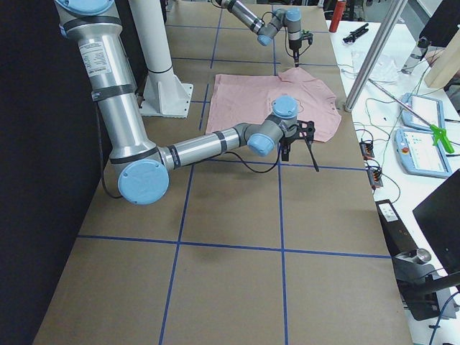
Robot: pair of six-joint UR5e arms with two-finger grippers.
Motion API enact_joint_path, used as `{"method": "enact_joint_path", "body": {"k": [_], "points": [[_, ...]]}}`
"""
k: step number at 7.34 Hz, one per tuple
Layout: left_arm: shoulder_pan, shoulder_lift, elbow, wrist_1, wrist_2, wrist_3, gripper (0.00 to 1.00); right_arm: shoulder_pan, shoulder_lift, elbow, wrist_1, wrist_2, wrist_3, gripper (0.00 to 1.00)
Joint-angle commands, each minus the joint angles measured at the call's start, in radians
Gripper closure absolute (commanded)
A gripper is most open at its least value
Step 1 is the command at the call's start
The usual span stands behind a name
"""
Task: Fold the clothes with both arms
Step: 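Release the sleeve and raise the right gripper while the left arm reaches in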
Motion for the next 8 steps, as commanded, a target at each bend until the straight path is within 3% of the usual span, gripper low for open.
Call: {"method": "enact_joint_path", "body": {"k": [1,3,6,8], "points": [[0.002,-0.019,-0.120,0.059,-0.023,-0.083,1.00,0.000,0.000,0.000,0.001,0.000,0.000,0.00],[0.119,-0.115,-0.089,0.084,0.035,-0.217,1.00,0.000,0.003,-0.003,-0.001,-0.005,0.000,0.00],[0.130,-0.224,0.071,0.049,0.150,-0.222,1.00,0.000,0.003,-0.008,-0.001,-0.003,0.002,0.00],[0.130,-0.238,0.083,0.043,0.151,-0.227,1.00,-0.002,0.005,-0.008,-0.001,-0.003,0.002,0.00]]}}
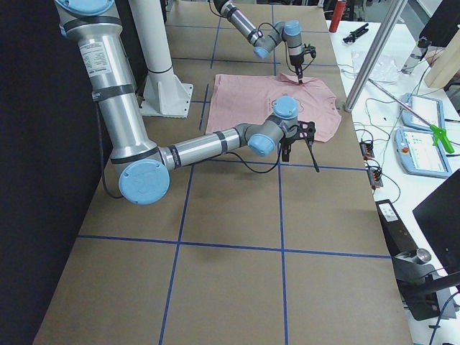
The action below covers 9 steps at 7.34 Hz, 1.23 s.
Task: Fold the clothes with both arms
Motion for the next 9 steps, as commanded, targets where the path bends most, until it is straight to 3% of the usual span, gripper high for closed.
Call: {"method": "enact_joint_path", "body": {"k": [1,3,4,5,6,8,9], "points": [[0.001,-0.017,0.028,-0.015,0.007,-0.002,1.00,0.000,-0.002,0.000,0.002,0.000,0.000,0.00],[0.001,-0.019,0.026,-0.015,0.005,-0.006,0.48,-0.001,-0.003,0.001,0.002,0.000,-0.001,0.00],[-0.001,-0.008,-0.039,-0.003,-0.004,-0.034,0.36,-0.024,0.004,0.016,0.002,-0.001,0.020,0.00],[0.008,0.060,-0.172,0.005,-0.008,-0.058,0.34,-0.085,0.005,0.065,0.002,-0.010,0.143,0.00],[0.025,0.166,-0.333,0.035,-0.109,-0.089,0.34,-0.175,0.001,0.157,0.000,-0.093,0.330,0.00],[0.074,0.361,-0.650,0.039,-0.151,-0.164,0.32,-0.490,-0.103,0.379,-0.015,-0.421,0.595,0.00],[0.085,0.404,-0.694,0.037,-0.148,-0.164,0.31,-0.648,-0.152,0.445,-0.039,-0.599,0.720,0.00]]}}
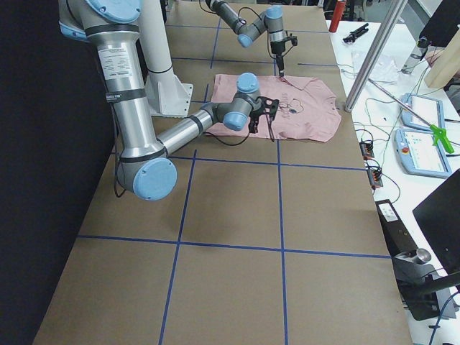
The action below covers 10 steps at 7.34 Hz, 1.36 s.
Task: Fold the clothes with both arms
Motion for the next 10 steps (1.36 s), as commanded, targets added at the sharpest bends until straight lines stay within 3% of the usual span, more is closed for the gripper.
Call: {"method": "enact_joint_path", "body": {"k": [1,2,3,6,10], "points": [[0.026,0.098,-0.114,-0.001,-0.002,-0.015,0.30,-0.325,-0.066,0.173,-0.149,-0.354,0.237,0.01],[0.026,0.104,-0.113,-0.001,-0.002,-0.012,0.30,-0.446,-0.057,0.215,-0.261,-0.502,0.351,0.01],[0.026,0.105,-0.113,-0.001,-0.002,-0.012,0.28,-0.517,-0.060,0.211,-0.274,-0.584,0.444,0.02],[0.026,0.110,-0.113,-0.001,0.001,-0.014,0.27,-0.530,-0.057,0.144,-0.277,-0.585,0.504,0.05],[0.026,0.110,-0.113,-0.001,0.000,-0.014,0.27,-0.530,-0.073,0.133,-0.282,-0.579,0.518,0.08]]}}
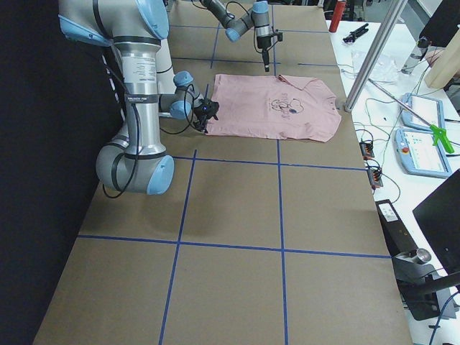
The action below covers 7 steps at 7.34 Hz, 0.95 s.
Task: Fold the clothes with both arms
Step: 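Move the right gripper to the hem corner nearest the robot while the left gripper lowers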
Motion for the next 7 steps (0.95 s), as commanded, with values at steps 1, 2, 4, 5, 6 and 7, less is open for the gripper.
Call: {"method": "enact_joint_path", "body": {"k": [1,2,4,5,6,7], "points": [[0.000,0.002,0.000,0.000,0.001,0.000,0.27,-0.002,-0.002,-0.005,-0.004,0.001,0.010,0.09],[0.000,0.003,0.002,-0.002,0.001,0.002,0.25,-0.004,-0.002,-0.005,-0.006,0.001,0.010,0.10],[0.002,0.015,0.002,-0.009,-0.002,0.005,0.25,-0.005,-0.002,-0.010,-0.010,0.002,0.010,0.14],[0.002,0.015,0.000,-0.009,-0.002,0.005,0.24,-0.007,-0.004,-0.016,-0.010,0.002,0.010,0.14],[0.002,0.015,0.000,-0.009,-0.002,0.003,0.24,-0.010,-0.004,-0.019,-0.010,0.002,0.010,0.15],[0.002,0.015,0.000,-0.011,-0.002,0.002,0.23,-0.016,-0.008,-0.025,-0.012,0.002,0.010,0.17]]}}
